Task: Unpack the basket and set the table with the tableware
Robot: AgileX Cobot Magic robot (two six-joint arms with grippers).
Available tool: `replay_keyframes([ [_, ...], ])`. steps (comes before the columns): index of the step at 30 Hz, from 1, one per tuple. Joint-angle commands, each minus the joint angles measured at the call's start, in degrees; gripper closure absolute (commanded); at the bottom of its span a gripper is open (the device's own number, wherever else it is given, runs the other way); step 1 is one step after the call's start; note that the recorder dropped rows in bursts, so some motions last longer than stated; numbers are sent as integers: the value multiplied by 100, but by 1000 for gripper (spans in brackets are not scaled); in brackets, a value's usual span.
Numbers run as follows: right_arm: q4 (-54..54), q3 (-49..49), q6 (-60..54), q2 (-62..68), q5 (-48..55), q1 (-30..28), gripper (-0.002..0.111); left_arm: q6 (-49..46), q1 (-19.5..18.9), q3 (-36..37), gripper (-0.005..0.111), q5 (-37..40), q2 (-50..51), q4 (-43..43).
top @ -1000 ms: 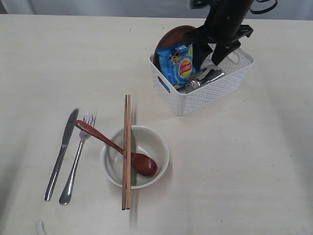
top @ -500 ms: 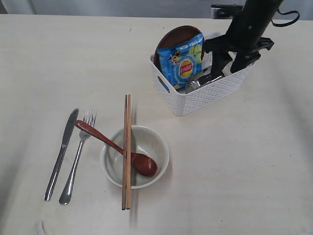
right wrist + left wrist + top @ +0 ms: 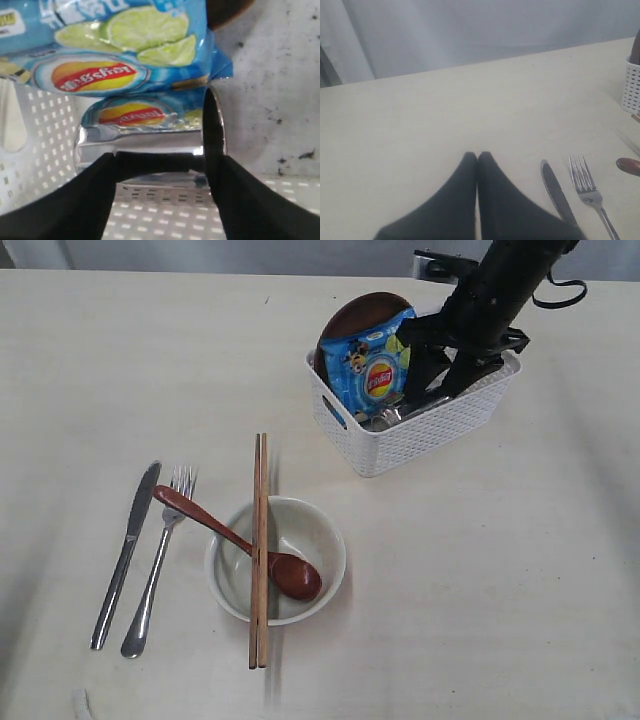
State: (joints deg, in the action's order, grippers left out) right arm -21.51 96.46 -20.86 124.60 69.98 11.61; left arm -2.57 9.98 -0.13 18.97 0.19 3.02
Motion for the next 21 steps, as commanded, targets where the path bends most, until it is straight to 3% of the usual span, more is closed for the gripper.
replay_keyframes([
  [1,-227,13,-155,-13,-2,-14,52,2,-14,13,107,-37,-19,-8],
  [15,-1145,13,-210,-267,-2,-4,52,2,-14,13,107,-37,-19,-8],
  [21,-742,13,-186,-449,-2,-4,52,2,-14,13,107,-37,-19,-8],
])
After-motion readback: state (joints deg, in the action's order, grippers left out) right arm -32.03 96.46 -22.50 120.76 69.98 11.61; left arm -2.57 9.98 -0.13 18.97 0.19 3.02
